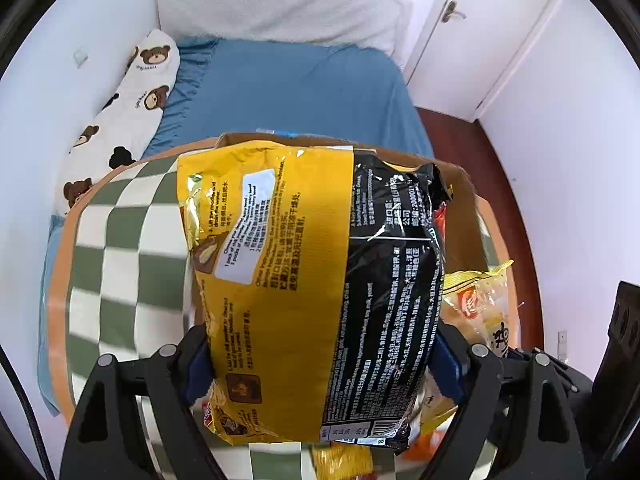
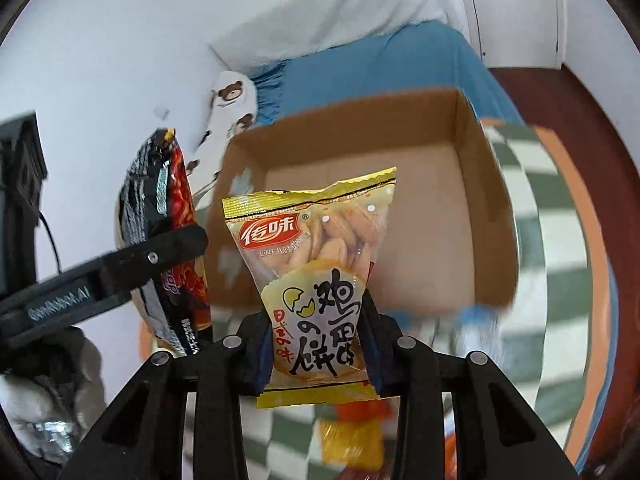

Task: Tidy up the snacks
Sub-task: 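Carry both bags into the cardboard box and open both tools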

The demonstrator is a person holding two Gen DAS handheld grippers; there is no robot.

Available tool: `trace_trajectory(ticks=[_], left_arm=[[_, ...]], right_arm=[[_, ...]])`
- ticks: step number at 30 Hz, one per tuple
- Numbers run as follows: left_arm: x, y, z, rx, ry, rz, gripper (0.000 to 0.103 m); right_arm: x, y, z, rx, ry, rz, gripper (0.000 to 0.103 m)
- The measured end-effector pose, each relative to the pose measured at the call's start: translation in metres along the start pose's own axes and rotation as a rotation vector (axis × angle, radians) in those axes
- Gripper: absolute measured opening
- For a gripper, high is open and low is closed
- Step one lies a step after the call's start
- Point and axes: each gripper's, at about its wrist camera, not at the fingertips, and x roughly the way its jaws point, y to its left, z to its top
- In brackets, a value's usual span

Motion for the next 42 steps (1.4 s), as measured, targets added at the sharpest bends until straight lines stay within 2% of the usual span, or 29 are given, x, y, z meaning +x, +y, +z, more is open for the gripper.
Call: trace_trajectory(ticks=[3, 5, 9, 14, 17, 20, 22, 23, 24, 26, 29, 32, 42], left_arm=[[0.044, 0.007, 0.026, -0.024, 0.064, 0.002, 0.086], [0.087, 0.022, 0.044, -0.038, 0.11, 0.007, 0.086], [0.138, 0.03, 0.057, -0.04, 0.183, 0.045, 0.086], [0.176, 0.031, 0.065, -0.043, 0.232, 0.063, 0.086], [0.181, 0.026, 0.066, -0.035, 0.238, 0.081, 0.086], [0.192, 0.026, 0.069, -0.038, 0.269, 0.067, 0.087], [0.193, 0.024, 0.068, -0.034, 0.281, 0.073, 0.088], [0.195, 0.024, 0.067, -0.032, 0.284, 0.079, 0.09], [0.195, 0.023, 0.066, -0.027, 0.286, 0.082, 0.092], [0.192, 0.022, 0.064, -0.023, 0.272, 0.085, 0.096], [0.184, 0.022, 0.063, -0.029, 0.256, 0.074, 0.096], [0.167, 0.02, 0.061, -0.028, 0.212, 0.079, 0.096], [0.099, 0.018, 0.039, 0.016, 0.057, 0.087, 0.096]], right_arm=[[0.036, -0.008, 0.039, 0.001, 0.028, -0.025, 0.038], [0.057, -0.011, 0.059, -0.005, 0.051, -0.043, 0.038], [0.101, -0.024, 0.086, -0.01, 0.095, -0.075, 0.038], [0.146, -0.042, 0.099, -0.017, 0.146, -0.081, 0.038], [0.167, -0.052, 0.105, -0.025, 0.164, -0.083, 0.038], [0.179, -0.053, 0.111, -0.033, 0.181, -0.066, 0.041], [0.185, -0.056, 0.111, -0.028, 0.189, -0.058, 0.059], [0.188, -0.058, 0.112, -0.033, 0.194, -0.058, 0.078], [0.191, -0.059, 0.113, -0.037, 0.195, -0.062, 0.085], [0.193, -0.062, 0.113, -0.044, 0.199, -0.063, 0.087], [0.194, -0.067, 0.112, -0.044, 0.197, -0.082, 0.087], [0.19, -0.071, 0.113, -0.03, 0.184, -0.102, 0.094], [0.125, -0.058, 0.095, -0.05, 0.088, -0.164, 0.095]])
